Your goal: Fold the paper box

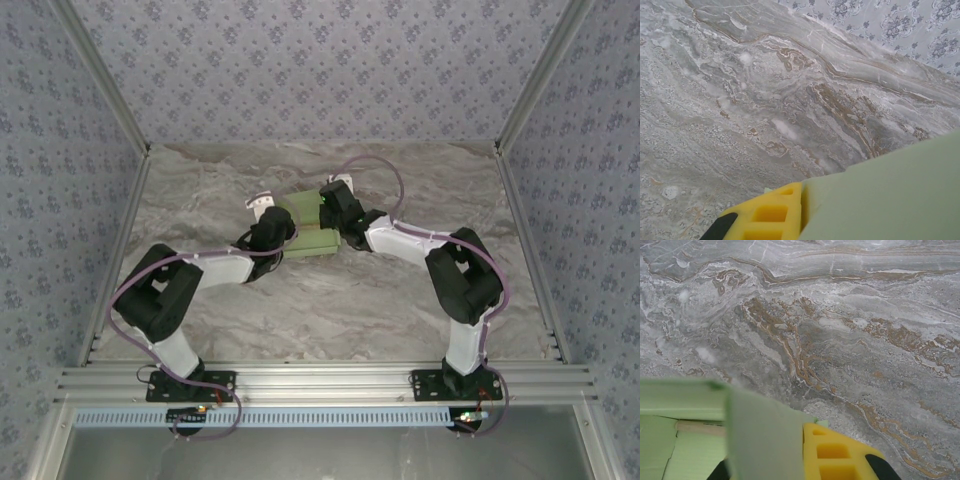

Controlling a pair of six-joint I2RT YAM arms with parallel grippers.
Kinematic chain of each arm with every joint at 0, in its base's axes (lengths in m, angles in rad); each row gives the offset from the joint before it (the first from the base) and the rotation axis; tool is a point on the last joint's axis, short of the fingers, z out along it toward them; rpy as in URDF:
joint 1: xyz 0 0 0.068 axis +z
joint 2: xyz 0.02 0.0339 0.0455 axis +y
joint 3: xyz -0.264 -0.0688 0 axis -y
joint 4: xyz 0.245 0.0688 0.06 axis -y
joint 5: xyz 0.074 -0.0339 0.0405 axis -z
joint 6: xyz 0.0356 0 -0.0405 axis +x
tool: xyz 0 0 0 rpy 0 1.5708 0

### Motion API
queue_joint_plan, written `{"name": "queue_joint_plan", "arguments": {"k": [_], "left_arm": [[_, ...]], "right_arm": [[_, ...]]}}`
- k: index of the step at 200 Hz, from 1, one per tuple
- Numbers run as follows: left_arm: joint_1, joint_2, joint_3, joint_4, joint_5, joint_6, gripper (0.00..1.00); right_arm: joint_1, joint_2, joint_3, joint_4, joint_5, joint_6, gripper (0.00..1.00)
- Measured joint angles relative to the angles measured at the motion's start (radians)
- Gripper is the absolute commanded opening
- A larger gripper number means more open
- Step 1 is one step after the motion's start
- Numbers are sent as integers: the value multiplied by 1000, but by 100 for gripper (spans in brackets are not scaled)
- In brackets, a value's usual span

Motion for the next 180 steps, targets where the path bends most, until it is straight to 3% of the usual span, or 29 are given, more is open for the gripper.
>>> {"name": "queue_joint_plan", "arguments": {"k": [180], "left_arm": [[-27,-34,-79,71,-51,1,23]], "right_arm": [[19,-23,-86,106,24,10,7]]}}
